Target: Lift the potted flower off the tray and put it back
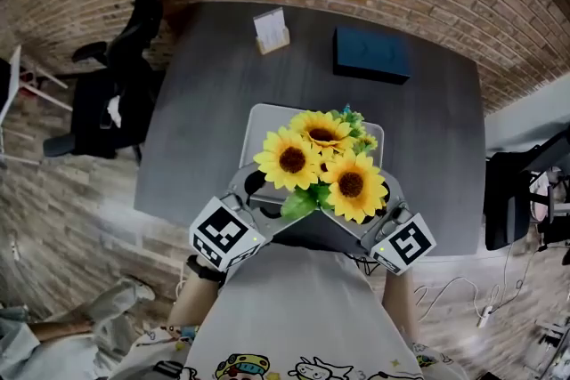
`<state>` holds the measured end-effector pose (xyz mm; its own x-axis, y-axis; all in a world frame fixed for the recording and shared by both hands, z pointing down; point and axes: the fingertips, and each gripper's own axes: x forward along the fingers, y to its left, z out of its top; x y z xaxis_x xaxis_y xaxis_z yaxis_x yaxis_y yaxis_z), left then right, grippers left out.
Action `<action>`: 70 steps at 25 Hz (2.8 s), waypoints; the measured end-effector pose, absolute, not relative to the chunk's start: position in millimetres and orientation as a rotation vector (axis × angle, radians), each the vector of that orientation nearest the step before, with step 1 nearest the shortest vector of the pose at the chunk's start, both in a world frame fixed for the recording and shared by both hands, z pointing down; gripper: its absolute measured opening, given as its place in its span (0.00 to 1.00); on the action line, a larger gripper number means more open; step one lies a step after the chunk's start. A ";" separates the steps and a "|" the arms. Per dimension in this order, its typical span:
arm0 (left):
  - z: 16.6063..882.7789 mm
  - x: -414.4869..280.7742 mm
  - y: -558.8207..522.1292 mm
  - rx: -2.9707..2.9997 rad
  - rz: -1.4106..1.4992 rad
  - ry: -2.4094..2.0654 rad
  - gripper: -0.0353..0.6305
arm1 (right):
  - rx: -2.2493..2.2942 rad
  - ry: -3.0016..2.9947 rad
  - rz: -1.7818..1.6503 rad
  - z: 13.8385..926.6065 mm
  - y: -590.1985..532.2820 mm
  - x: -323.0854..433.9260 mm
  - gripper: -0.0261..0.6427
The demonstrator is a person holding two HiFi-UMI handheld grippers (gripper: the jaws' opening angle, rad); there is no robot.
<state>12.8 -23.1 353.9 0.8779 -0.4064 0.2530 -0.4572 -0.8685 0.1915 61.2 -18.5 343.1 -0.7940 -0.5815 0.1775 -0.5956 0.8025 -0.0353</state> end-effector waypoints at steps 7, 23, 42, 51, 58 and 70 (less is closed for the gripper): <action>355.0 12.6 -23.4 2.799 0.313 -0.656 0.65 | 0.929 -2.827 0.141 345.4 -18.5 60.9 0.62; 356.5 12.6 -23.1 2.785 0.313 -0.679 0.65 | 0.899 -2.827 0.143 345.8 -19.3 60.9 0.62; 355.1 11.2 -22.4 2.777 0.341 -0.682 0.65 | 0.899 -2.825 0.158 345.6 -18.4 59.2 0.62; 364.2 6.6 -32.9 2.753 0.419 -0.661 0.65 | 0.904 -2.812 0.231 356.8 -28.3 54.2 0.61; 400.0 3.7 -57.8 2.713 0.483 -0.645 0.65 | 0.872 -2.785 0.304 390.5 -53.8 50.5 0.61; 469.7 2.7 -99.7 2.715 0.457 -0.630 0.65 | 0.884 -2.784 0.300 457.7 -94.5 45.5 0.61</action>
